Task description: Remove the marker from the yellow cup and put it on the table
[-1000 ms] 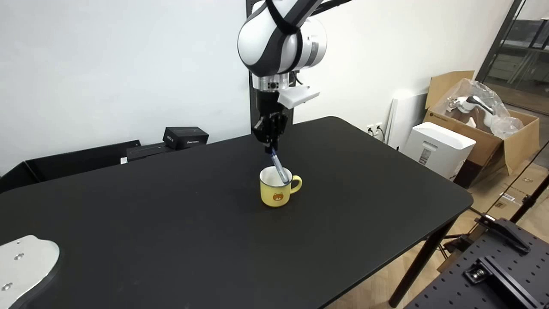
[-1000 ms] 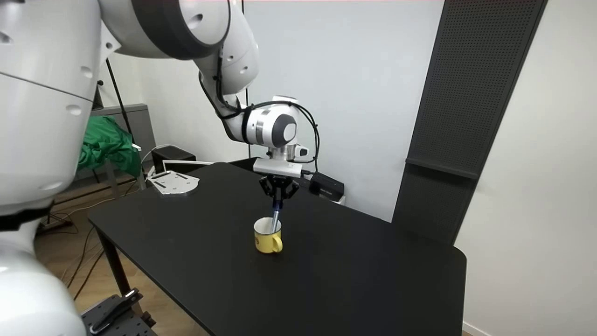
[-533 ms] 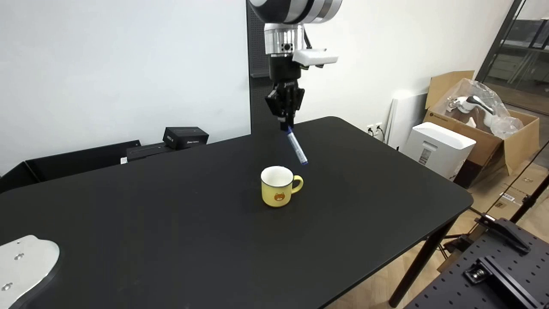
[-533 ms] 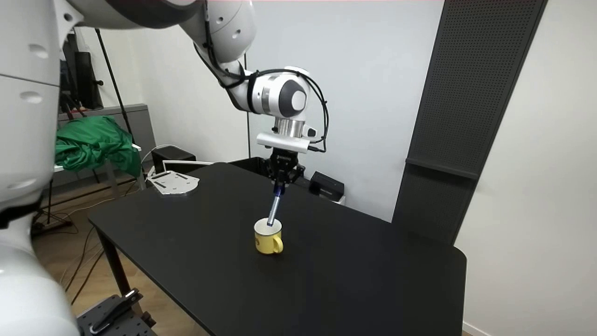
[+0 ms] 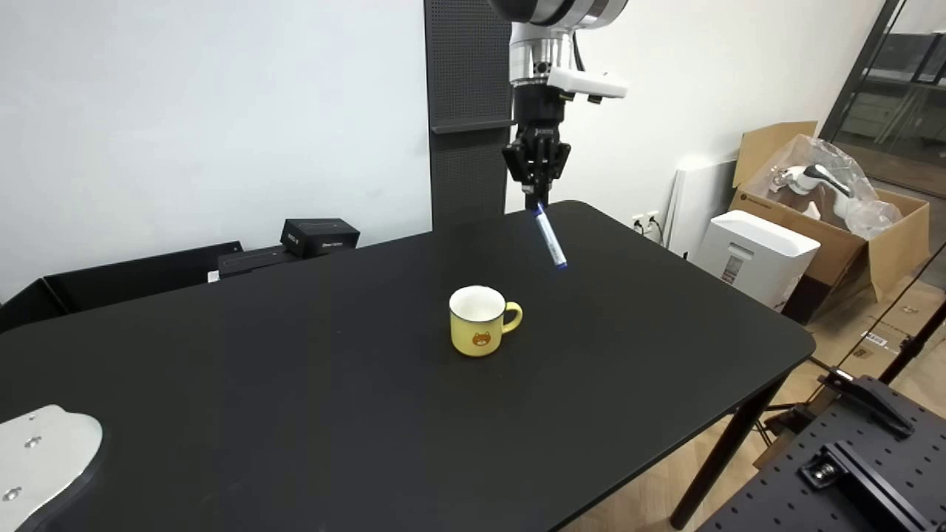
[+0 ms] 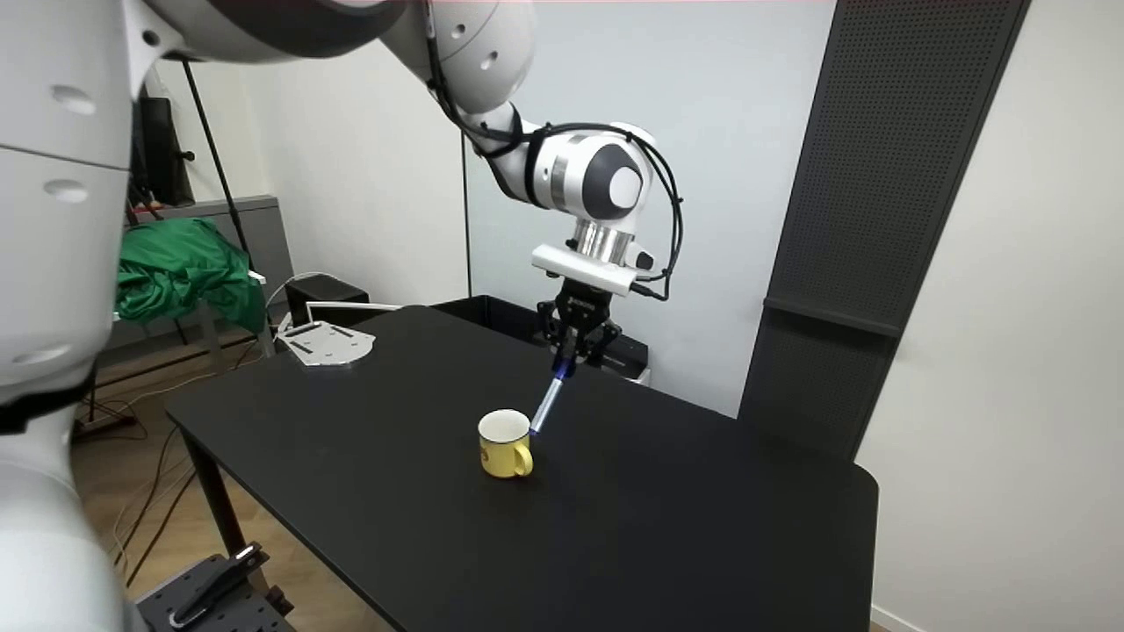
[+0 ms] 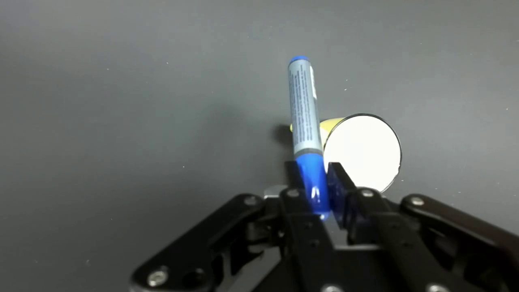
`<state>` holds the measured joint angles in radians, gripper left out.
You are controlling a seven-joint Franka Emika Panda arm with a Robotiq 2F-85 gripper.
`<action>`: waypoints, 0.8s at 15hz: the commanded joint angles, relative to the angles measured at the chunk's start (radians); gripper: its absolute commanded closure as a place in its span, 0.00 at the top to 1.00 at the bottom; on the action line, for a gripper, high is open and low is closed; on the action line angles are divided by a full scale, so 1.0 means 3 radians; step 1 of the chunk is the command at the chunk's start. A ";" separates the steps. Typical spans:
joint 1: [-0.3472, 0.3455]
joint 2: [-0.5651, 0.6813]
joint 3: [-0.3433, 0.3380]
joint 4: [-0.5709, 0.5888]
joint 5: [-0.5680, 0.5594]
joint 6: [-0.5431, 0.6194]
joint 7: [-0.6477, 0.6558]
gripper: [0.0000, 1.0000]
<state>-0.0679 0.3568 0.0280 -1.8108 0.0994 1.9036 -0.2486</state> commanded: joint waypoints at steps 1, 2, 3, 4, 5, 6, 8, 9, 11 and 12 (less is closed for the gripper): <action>-0.0056 0.0363 -0.0031 0.0298 0.0111 -0.0066 0.0038 0.05; -0.0065 0.0444 -0.0024 0.0334 0.0129 -0.0057 0.0036 0.05; -0.0060 0.0531 -0.0014 0.0367 0.0137 -0.0031 0.0046 0.05; -0.0056 0.0611 -0.0004 0.0405 0.0140 -0.0022 0.0046 0.05; -0.0050 0.0700 0.0006 0.0448 0.0139 -0.0005 0.0049 0.05; -0.0049 0.0784 0.0014 0.0498 0.0145 -0.0008 0.0055 0.05; -0.0063 0.0943 0.0027 0.0609 0.0175 -0.0039 0.0069 0.05; -0.0068 0.1011 0.0025 0.0661 0.0182 -0.0069 0.0091 0.05; -0.0095 0.1143 0.0028 0.0769 0.0209 -0.0157 0.0098 0.05; -0.0107 0.1198 0.0029 0.0810 0.0215 -0.0183 0.0092 0.05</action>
<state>-0.0856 0.6515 0.0322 -1.6559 0.1454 1.9067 -0.2452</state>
